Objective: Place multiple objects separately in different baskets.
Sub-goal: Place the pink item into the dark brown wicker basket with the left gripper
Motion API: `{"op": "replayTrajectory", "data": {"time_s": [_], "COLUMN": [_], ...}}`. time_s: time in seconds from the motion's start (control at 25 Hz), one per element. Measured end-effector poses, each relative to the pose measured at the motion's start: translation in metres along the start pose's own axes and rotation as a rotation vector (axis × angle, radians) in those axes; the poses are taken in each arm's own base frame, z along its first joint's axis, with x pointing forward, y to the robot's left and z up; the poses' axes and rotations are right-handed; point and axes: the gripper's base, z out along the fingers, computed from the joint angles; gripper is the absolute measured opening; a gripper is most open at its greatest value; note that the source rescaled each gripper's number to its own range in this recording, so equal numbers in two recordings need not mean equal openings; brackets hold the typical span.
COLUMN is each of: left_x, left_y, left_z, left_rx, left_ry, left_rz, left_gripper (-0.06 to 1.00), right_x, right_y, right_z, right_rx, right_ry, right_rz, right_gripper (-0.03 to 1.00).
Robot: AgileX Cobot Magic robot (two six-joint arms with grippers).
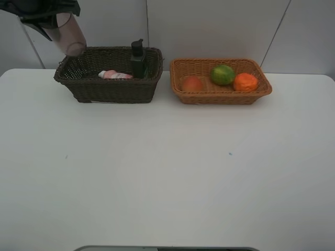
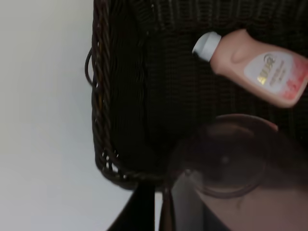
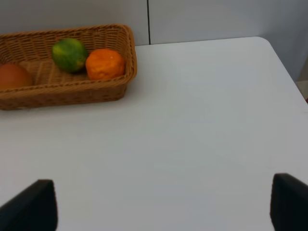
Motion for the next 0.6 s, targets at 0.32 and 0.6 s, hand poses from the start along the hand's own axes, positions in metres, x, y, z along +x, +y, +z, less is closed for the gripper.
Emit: {"op": "replayTrajectory", "data": {"time_s": [0.32, 0.6], "left_x": [-0.005, -0.001], "left_y": [-0.005, 0.003], "left_z": [0.062, 0.102], "left_rx": [-0.022, -0.045], "left_ry": [0.082, 0.111], "left_rz": [0.006, 0.003], "left_gripper": [0.0, 0.0], "right_x": [0.0, 0.0], "right_y": [0.0, 0.0], "right_z": [0.0, 0.0], "right_rx": [0.0, 0.0], "right_ry": [0.0, 0.0], "right_rz": [0.0, 0.0], "right_gripper": [0.88, 0.88]}}
